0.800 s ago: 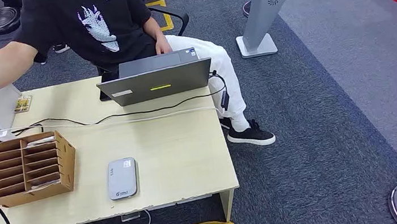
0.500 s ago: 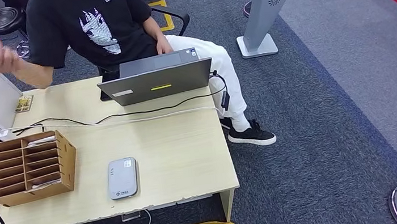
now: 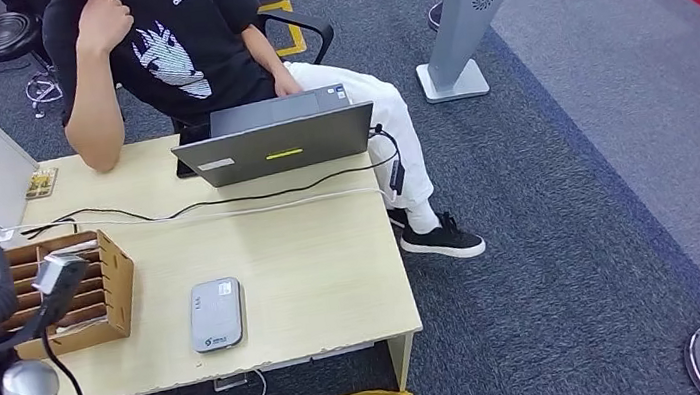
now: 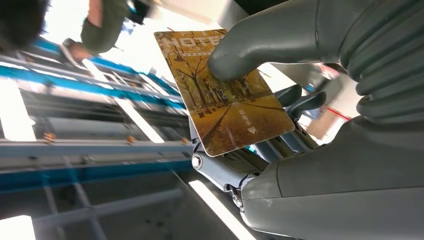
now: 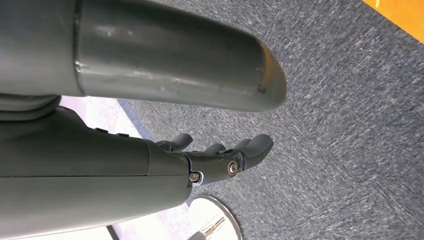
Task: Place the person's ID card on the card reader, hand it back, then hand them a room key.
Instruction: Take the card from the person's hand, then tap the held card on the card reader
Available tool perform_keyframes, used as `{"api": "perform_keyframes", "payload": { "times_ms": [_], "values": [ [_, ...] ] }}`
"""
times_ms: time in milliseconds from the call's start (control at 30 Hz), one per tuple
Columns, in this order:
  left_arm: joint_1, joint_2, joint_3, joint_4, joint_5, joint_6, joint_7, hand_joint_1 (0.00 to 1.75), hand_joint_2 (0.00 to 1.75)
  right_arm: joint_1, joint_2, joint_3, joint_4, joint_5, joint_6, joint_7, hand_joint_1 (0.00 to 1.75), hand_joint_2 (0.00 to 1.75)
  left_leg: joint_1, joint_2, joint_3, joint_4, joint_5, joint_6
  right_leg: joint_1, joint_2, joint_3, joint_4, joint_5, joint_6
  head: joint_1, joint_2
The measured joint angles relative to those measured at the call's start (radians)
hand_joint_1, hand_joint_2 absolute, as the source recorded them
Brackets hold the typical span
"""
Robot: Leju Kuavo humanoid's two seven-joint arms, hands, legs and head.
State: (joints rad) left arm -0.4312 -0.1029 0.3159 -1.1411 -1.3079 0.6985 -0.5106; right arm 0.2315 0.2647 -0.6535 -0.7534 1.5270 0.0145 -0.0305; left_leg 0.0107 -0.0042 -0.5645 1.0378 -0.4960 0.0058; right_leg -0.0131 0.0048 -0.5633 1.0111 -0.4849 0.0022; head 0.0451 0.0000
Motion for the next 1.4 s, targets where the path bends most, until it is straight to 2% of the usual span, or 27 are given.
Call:
{"api": "perform_keyframes", "payload": {
  "times_ms": [100, 267, 500, 733, 1100, 1400],
  "values": [
    [0.072, -0.027, -0.126, -0.065, 0.005, 0.0, 0.015, 1.75, 1.75, -0.004, 0.002, 0.001, 0.001, 0.004, -0.036, -0.007, 0.0, 0.0, 0.0, 0.0, -0.001, 0.0, 0.0, 0.0, 0.0, 0.0, 0.0, 0.0, 0.0, 0.0, 0.0, 0.0],
    [0.141, -0.052, -0.273, -0.148, 0.033, 0.001, 0.052, 1.75, 1.75, -0.033, 0.002, 0.002, 0.011, 0.002, -0.069, -0.009, 0.0, 0.0, 0.0, 0.0, 0.0, 0.0, 0.0, 0.0, 0.0, 0.0, -0.001, 0.0, 0.0, 0.0, 0.0, 0.0],
    [0.21, -0.052, -0.386, -0.194, 0.105, 0.001, 0.105, 1.75, 1.75, -0.043, 0.002, 0.002, 0.03, -0.007, -0.087, 0.0, 0.0, 0.0, 0.001, 0.0, 0.0, 0.0, 0.0, 0.0, 0.0, 0.0, -0.001, 0.0, 0.0, 0.0, 0.0, 0.0],
    [0.236, -0.036, -0.406, -0.158, 0.239, 0.001, 0.15, 1.75, 1.75, -0.04, 0.002, 0.002, 0.028, -0.011, -0.066, 0.0, 0.0, 0.0, 0.001, 0.0, -0.001, 0.0, 0.0, 0.0, 0.0, 0.0, -0.001, 0.0, 0.0, 0.0, 0.0, 0.0],
    [0.239, -0.014, -0.358, -0.01, 0.203, 0.001, 0.097, 1.75, 1.75, -0.038, 0.001, 0.003, 0.026, -0.018, -0.054, -0.01, 0.0, 0.0, 0.001, 0.0, -0.001, 0.0, 0.0, 0.0, 0.0, 0.0, -0.001, 0.0, 0.0, 0.0, 0.0, 0.0],
    [0.226, -0.02, -0.347, 0.038, 0.203, 0.001, 0.063, 1.75, 1.75, -0.037, -0.003, 0.016, 0.026, -0.027, -0.05, -0.016, 0.0, 0.0, 0.0, 0.0, -0.001, 0.0, 0.0, 0.0, 0.0, 0.0, -0.001, 0.0, 0.0, 0.0, 0.0, 0.0]
  ]
}}
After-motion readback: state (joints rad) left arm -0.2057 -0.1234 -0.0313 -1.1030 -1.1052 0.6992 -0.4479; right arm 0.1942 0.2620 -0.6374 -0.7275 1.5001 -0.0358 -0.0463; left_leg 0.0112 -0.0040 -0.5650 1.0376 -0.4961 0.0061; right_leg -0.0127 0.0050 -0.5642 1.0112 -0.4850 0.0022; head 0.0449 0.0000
